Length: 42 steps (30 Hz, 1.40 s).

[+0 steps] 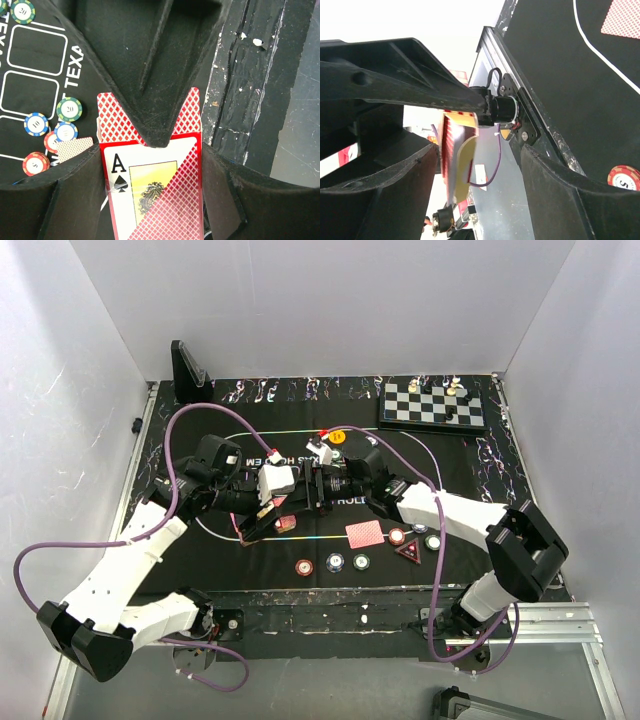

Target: Distribute texas hold em gaming equipment

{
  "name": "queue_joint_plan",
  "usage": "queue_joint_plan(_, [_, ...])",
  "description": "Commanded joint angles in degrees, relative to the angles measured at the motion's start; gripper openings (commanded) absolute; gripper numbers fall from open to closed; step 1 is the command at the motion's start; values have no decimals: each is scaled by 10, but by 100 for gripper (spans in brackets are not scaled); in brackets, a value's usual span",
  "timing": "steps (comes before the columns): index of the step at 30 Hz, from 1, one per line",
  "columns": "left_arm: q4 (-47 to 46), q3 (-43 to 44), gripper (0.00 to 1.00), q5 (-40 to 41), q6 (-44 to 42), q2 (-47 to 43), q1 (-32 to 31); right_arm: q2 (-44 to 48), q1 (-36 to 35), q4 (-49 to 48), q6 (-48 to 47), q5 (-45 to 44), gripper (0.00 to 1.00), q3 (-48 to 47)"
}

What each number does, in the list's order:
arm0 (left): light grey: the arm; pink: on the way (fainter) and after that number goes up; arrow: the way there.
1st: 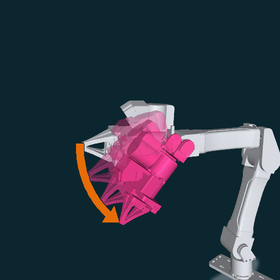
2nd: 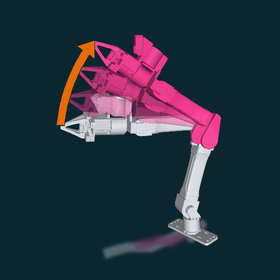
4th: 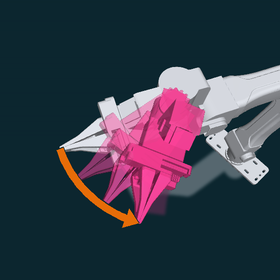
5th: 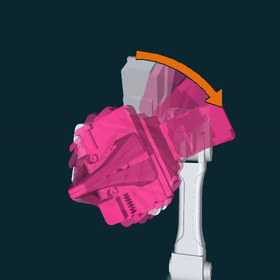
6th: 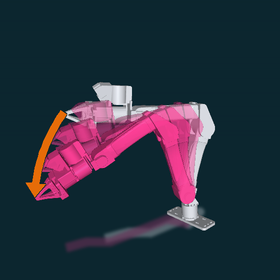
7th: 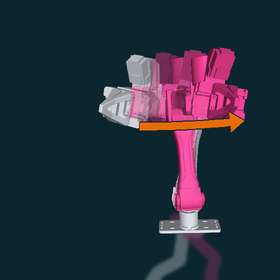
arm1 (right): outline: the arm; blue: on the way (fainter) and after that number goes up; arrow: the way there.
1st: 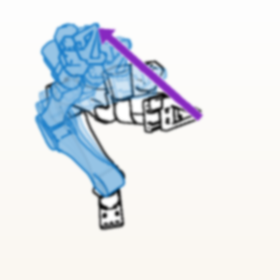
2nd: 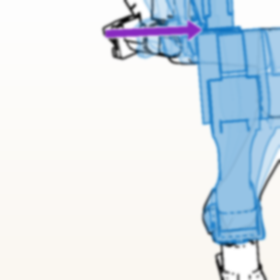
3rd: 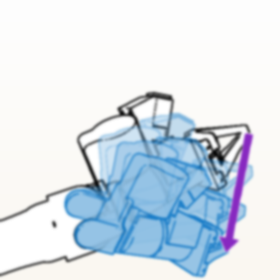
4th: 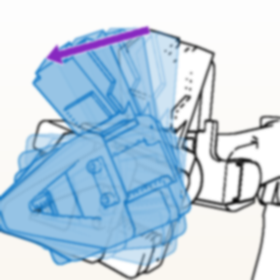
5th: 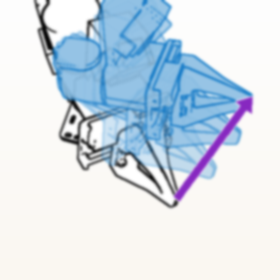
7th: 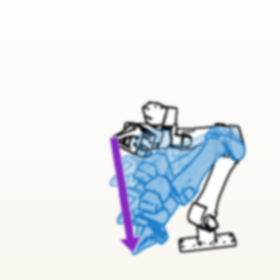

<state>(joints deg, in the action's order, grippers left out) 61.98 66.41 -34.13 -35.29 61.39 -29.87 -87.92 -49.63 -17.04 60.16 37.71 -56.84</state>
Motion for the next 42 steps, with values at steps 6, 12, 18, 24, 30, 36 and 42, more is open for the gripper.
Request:
queue_joint_plan(6, [-18,31,23,-18,5,-1,-3,6,-4,-48,19,14,66,23])
queue_joint_plan(12, [-17,26,23,-19,6,-6,-3,22,4,-50,22,10,59,45])
queue_joint_plan(18, [-18,29,23,-21,7,-4,-3,33,18,-70,35,16,52,65])
queue_joint_plan(24, [-18,30,23,-23,10,-3,-3,44,25,-69,35,15,48,75])
queue_joint_plan(30, [-18,29,22,-23,11,-4,-3,54,34,-60,33,16,46,88])
queue_joint_plan(36, [-18,25,22,-23,10,-7,-3,80,54,-39,27,16,44,94])
queue_joint_plan(42, [-18,20,22,-22,7,-12,-3,100,67,-27,30,19,35,94])
